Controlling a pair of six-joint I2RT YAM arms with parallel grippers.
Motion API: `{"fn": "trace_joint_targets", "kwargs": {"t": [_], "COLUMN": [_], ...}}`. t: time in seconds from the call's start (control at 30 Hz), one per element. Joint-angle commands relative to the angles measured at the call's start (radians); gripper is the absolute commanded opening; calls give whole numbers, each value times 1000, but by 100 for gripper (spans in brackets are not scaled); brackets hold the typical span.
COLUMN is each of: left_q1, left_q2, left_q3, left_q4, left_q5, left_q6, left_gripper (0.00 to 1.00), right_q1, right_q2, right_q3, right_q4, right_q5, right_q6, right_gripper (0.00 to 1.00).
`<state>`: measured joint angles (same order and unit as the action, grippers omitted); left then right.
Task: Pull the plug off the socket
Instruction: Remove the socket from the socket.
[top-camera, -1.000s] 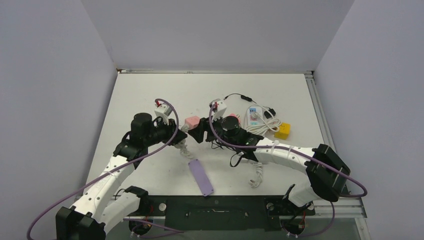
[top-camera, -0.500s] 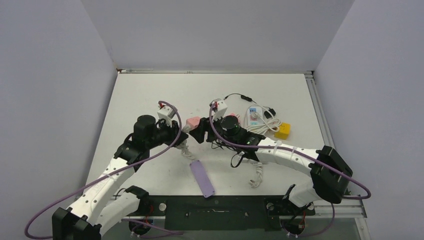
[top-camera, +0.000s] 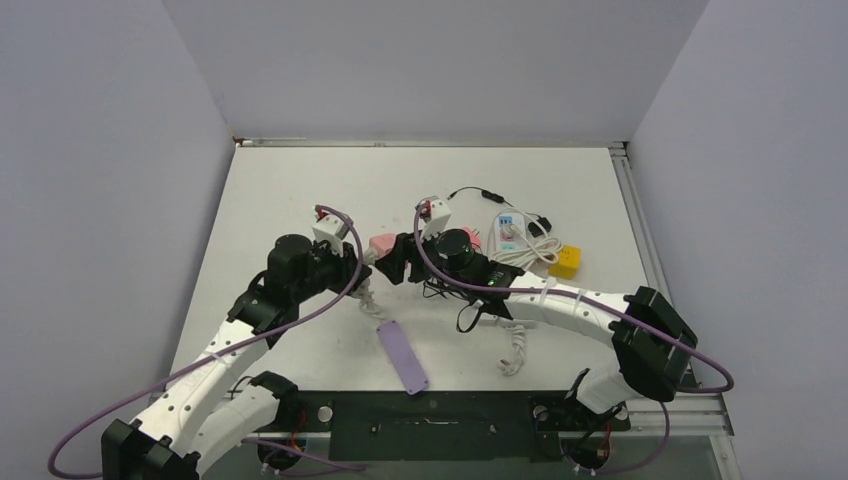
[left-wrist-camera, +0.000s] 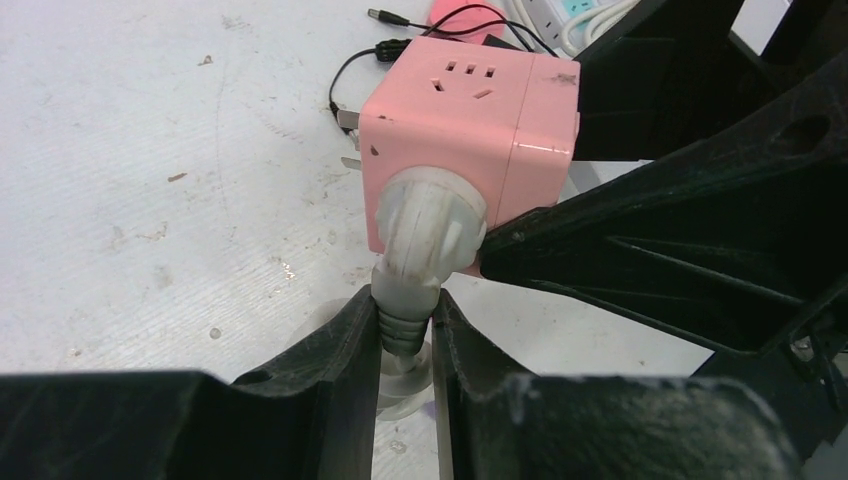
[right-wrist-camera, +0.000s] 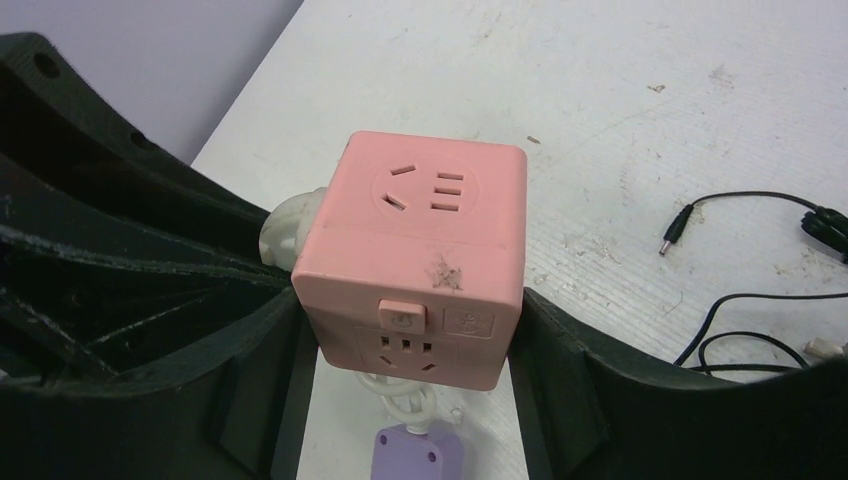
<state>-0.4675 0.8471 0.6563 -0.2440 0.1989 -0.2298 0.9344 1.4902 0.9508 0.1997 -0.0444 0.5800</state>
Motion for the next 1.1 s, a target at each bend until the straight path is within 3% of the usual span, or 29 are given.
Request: {"fn": "trace_joint_targets", "kwargs": {"t": [0.0, 0.17, 0.27, 0.47, 0.63, 0.83, 0.97, 1.07], "left_q1": [94, 179, 182, 149, 32, -26, -14, 53], "left_q2": [17, 62, 65, 47, 9, 19, 78, 132], "left_q3": [58, 65, 62, 52, 41, 22, 42, 52], "left_q4": [99, 115, 117, 129, 128, 179, 186, 197], "left_q5": [131, 202, 199, 182, 113, 151, 147, 192], "left_q6": [-51, -94, -92, -61, -7, -3, -24, -66], "left_gripper": [0, 0, 0, 0, 0, 0, 0, 0], "right_q1": [-50, -48, -48, -67, -117, -148, -148, -150], "right_q2": [-37, -90, -93, -54, 1, 43, 21, -22], "right_q3": [-89, -130, -127, -90, -77, -93, -157, -237], "right_q4": [132, 238, 239, 149, 77, 87, 189, 321], "right_q5": [-46, -196, -202, -34, 107, 139, 73, -39], "right_q6": [-126, -212, -228, -168, -102, -82, -133, -175], "right_gripper": [5, 5, 5, 5, 5, 5, 5, 5]}}
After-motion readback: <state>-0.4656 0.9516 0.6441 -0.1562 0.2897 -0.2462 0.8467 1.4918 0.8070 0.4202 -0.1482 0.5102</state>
